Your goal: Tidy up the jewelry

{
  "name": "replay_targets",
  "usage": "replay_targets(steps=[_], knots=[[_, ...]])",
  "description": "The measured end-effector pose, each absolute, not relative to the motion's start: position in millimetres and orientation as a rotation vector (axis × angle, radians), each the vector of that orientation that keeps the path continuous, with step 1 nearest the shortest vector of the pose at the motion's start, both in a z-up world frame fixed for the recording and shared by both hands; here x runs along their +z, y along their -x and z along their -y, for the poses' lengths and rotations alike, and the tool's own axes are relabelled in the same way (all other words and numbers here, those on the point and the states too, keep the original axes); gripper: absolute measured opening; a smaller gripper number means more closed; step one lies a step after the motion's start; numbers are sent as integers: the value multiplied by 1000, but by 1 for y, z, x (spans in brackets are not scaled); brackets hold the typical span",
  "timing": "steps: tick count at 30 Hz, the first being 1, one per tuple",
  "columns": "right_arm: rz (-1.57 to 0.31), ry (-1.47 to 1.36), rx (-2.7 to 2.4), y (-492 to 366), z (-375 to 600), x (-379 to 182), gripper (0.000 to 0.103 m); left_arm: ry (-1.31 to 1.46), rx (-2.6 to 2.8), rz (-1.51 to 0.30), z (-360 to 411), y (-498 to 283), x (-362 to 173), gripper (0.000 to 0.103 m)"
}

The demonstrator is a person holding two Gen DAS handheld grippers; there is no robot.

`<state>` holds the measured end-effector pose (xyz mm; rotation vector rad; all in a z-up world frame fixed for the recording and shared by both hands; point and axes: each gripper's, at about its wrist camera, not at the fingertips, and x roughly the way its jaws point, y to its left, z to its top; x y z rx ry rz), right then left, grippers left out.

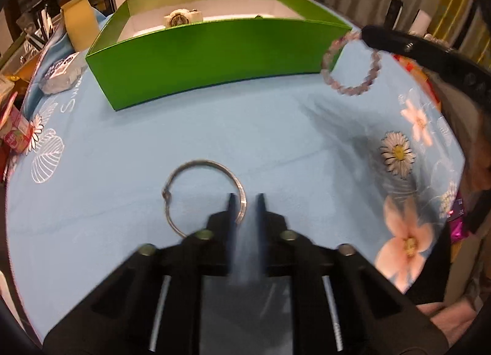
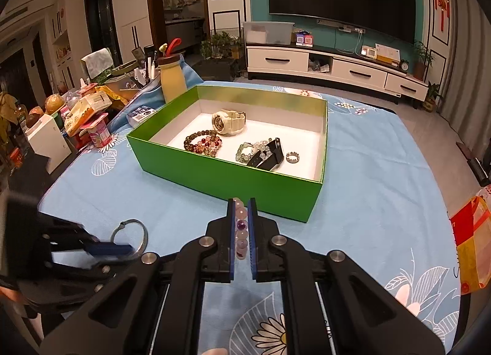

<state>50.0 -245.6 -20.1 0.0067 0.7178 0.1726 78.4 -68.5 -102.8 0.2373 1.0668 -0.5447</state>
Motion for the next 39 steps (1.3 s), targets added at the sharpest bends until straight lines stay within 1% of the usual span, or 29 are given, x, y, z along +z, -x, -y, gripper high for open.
replay_targets(steps=[2,6,9,16,23,27,33,39], knots=[[-716,-6,172,-49,246,-19,7,-240,-541,-1068,69,-82,-104,4],[-709,-12,168,-49,248,-16,7,-234,-531,-1051,66,-80,-101,3],[-700,-13,170,-48,249,-12,7,-164,-546,-1033,58,-82,-88,3],[-658,4,176,-48,250,8,7,4,-579,-969,38,-100,-41,3],[-598,28,173,-57,251,33,7,-8,-570,-861,48,-119,11,3],[-568,28,168,-67,254,46,7,-19,-568,-825,59,-137,30,3],[-545,21,165,-91,261,57,7,4,-567,-825,72,-173,41,3],[-574,0,158,-127,270,54,7,7,-571,-854,95,-211,33,3]])
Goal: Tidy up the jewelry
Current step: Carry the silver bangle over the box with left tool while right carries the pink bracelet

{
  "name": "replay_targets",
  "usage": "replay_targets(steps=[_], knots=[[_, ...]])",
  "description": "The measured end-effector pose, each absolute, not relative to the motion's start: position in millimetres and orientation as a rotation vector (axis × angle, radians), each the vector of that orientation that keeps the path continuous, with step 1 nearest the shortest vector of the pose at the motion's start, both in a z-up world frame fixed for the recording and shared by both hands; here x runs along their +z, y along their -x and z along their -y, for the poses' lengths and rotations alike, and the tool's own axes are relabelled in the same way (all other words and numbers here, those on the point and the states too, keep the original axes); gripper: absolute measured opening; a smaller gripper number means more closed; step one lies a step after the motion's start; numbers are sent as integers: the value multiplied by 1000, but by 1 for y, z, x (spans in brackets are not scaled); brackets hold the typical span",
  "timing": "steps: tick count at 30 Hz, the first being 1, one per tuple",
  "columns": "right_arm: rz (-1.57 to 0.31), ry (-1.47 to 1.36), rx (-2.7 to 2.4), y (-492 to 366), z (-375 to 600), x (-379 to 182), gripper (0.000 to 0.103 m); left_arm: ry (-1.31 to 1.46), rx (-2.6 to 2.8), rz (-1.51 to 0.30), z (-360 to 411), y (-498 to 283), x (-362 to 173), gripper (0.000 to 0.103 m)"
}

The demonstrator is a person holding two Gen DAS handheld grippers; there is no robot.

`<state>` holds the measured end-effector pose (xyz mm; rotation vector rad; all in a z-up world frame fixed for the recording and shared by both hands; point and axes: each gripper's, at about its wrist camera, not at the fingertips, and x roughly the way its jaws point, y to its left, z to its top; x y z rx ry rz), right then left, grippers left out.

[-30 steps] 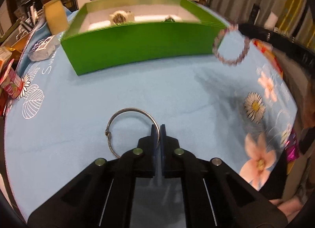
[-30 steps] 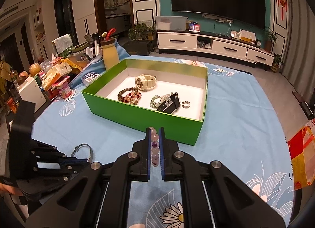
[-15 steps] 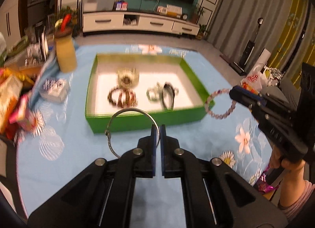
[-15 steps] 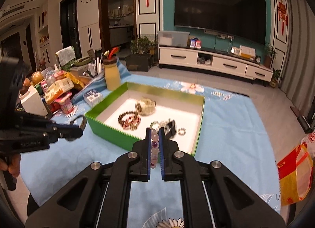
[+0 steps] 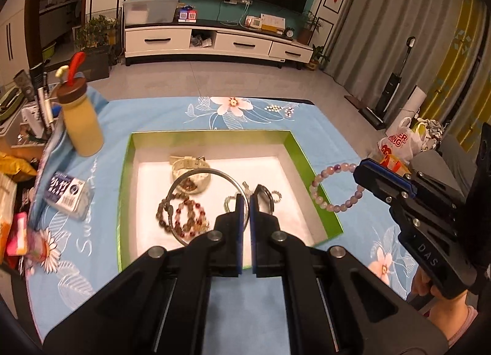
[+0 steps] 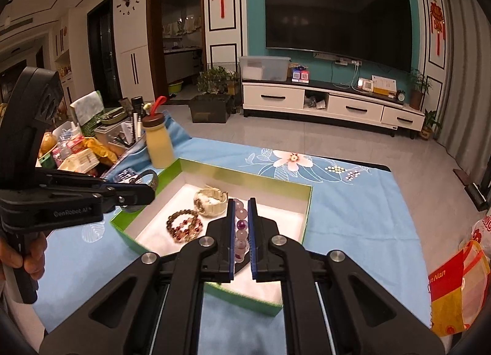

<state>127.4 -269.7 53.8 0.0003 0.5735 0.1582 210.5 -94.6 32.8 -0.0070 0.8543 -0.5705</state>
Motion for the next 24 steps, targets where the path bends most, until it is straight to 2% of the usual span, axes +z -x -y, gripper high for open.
replay_targets(steps=[24], knots=[[-719,-68,138,-214,288,1,7,-80,-526,-960,138,-276,-24,3]])
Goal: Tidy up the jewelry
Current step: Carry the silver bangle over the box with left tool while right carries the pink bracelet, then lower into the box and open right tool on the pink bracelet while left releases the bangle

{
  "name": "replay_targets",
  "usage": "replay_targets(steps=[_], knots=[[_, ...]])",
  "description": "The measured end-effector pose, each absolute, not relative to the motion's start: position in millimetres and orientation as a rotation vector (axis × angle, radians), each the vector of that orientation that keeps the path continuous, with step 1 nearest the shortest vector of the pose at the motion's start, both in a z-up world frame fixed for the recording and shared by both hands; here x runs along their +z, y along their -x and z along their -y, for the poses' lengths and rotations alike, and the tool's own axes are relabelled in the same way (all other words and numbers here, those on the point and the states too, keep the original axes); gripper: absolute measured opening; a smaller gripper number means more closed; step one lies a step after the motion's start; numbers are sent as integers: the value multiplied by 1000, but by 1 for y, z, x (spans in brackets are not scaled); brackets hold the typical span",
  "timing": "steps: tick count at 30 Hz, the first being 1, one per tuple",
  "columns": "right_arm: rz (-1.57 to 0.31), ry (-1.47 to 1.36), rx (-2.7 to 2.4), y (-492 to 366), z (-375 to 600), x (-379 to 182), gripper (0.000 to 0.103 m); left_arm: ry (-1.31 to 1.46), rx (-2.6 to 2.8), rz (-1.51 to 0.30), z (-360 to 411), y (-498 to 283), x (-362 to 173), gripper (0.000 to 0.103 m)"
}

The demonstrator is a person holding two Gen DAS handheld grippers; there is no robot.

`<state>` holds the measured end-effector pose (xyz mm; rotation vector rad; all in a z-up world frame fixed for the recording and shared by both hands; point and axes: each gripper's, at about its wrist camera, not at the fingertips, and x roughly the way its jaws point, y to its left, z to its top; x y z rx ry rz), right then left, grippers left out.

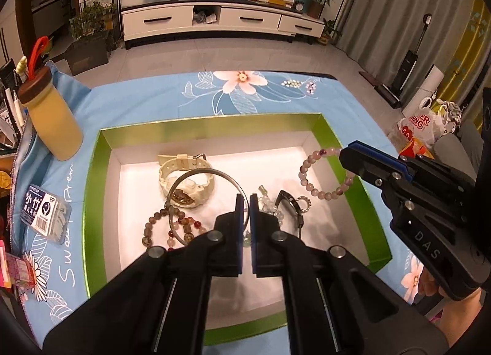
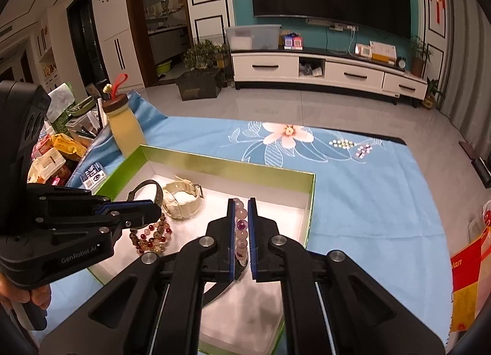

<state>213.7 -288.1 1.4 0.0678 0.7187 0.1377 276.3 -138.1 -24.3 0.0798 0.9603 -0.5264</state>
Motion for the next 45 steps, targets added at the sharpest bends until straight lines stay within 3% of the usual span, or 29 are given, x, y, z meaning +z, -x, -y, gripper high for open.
replay_targets(steps=[45], knots=[[-829,-86,137,-244,291,-20,7,-171,-499,-1046,155,-285,-59,3]])
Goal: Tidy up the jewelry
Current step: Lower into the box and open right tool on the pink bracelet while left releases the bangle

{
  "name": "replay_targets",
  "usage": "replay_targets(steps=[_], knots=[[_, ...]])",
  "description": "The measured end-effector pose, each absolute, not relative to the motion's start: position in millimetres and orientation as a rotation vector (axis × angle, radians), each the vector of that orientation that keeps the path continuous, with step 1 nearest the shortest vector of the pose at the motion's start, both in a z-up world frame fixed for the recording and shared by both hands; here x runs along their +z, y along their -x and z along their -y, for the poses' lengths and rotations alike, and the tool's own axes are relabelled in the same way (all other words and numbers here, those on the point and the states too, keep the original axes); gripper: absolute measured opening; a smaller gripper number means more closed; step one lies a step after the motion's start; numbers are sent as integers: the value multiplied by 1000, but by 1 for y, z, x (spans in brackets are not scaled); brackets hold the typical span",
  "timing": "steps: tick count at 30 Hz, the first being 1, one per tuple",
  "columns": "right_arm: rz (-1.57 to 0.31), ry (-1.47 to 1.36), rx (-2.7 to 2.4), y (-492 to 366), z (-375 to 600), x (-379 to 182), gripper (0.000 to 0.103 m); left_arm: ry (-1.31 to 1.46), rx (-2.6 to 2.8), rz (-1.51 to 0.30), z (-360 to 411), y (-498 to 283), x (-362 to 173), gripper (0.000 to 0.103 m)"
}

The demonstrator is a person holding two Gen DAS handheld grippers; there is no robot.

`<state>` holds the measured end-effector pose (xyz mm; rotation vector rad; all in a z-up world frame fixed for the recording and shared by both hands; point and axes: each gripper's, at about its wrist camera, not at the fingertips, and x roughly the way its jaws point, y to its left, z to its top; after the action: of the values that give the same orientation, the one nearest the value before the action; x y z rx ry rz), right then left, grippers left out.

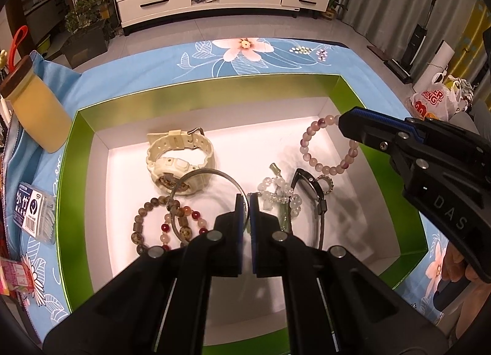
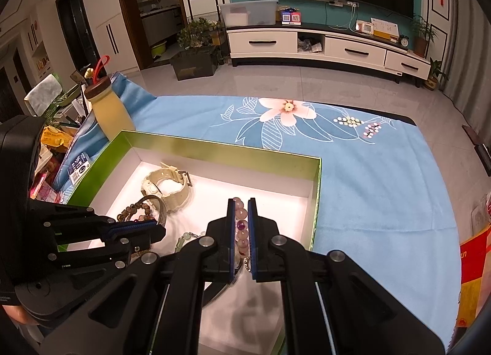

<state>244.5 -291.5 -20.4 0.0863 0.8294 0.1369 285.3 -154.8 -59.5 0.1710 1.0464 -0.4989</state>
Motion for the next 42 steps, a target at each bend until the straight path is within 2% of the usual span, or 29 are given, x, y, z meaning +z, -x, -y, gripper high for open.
replay_targets(steps=[42], knots=[[-847,-90,131,-249,292,-24,7,-191,-491,-1059,152,-285,-65,3]])
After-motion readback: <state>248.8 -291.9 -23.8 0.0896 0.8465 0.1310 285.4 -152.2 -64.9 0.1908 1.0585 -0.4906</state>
